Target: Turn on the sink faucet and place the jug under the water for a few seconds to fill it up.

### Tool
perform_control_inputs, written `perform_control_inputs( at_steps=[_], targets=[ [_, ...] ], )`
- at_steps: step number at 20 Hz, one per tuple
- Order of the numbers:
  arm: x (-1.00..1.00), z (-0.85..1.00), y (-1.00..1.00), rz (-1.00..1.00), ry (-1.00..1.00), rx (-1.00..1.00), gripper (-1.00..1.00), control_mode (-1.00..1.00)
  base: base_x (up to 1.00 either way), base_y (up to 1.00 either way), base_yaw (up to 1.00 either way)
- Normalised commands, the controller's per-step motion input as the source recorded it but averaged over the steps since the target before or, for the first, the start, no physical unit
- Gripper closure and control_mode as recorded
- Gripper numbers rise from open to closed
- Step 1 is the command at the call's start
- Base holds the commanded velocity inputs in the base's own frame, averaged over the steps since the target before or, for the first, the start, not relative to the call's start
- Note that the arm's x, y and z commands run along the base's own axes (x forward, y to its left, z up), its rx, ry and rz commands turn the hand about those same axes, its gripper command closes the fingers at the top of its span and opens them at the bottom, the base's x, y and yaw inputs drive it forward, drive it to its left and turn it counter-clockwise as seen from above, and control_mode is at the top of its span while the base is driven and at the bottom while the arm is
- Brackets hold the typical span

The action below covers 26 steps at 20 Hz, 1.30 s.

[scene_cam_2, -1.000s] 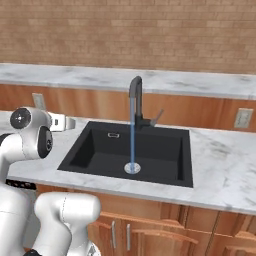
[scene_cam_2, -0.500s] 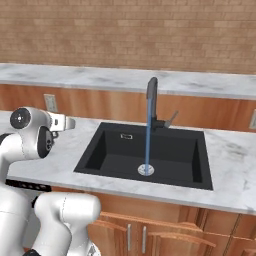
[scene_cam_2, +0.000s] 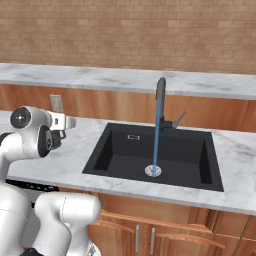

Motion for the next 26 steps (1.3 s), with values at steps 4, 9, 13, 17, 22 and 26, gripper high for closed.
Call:
perform_control_inputs(
  at_steps=[4,9,13,17,22,26],
  targets=[
    [0.51,0.04,-0.13,0.02,0.12,0.0,-1.0,-1.0,0.0,0.0,0.0],
    [0.59,0.0,-0.23,0.1,0.24,0.01,-1.0,-1.0,0.0,0.0,0.0],
    [0.36,0.0,-0.04,0.17,0.22,0.02,-1.0,-1.0,0.0,0.0,0.0],
    [0.1,-0.03,0.19,0.07,0.01,0.0,-1.0,-1.0,0.0,0.0,0.0],
    [0.38,-0.34,0.4,0.12,0.08,0.02,-1.0,-1.0,0.0,0.0,0.0],
    [0.53,-0.28,0.33,0.18,0.16,0.0,-1.0,-1.0,0.0,0.0,0.0]
  ],
)
